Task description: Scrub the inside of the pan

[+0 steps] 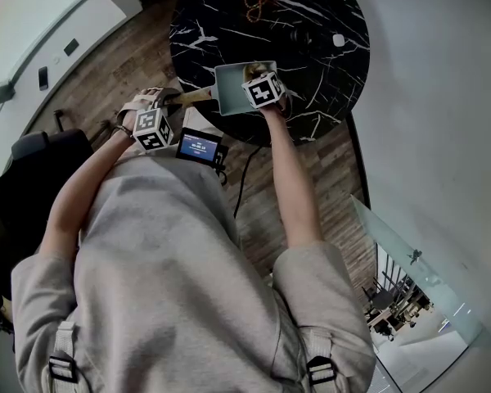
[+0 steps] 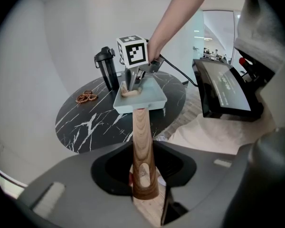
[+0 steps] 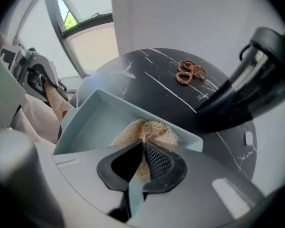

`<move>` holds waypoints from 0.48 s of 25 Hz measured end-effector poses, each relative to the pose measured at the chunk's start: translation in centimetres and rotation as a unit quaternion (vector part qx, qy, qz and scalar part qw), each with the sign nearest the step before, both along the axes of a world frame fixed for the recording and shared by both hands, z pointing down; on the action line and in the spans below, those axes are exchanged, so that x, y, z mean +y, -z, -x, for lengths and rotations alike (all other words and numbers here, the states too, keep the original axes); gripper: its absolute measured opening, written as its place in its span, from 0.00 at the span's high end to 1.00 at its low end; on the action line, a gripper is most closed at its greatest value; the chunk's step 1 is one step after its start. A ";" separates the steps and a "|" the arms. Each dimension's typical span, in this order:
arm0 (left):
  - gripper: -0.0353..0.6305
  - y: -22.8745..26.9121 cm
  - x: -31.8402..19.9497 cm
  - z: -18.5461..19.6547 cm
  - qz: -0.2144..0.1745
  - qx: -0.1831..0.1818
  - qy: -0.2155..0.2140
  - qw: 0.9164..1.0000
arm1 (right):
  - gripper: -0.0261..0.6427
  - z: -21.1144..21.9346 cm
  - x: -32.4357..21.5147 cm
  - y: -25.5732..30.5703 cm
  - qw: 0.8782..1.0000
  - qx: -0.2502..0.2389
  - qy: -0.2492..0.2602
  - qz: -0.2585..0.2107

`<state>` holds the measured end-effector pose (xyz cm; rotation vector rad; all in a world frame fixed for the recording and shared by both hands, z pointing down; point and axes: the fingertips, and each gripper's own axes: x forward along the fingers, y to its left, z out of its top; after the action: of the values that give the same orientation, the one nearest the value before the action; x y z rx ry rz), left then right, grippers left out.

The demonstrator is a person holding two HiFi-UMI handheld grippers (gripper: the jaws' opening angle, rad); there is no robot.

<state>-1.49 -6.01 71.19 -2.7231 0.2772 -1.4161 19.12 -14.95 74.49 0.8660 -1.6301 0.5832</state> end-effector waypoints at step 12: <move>0.75 -0.1 0.0 0.0 0.001 -0.006 -0.001 1.000 | 0.92 8.5 1.6 -0.1 0.997 -0.041 0.066 0.011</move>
<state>-1.47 -5.99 71.27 -2.7149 0.2725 -1.4332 10.64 -13.39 74.57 0.7213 -1.7375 0.5491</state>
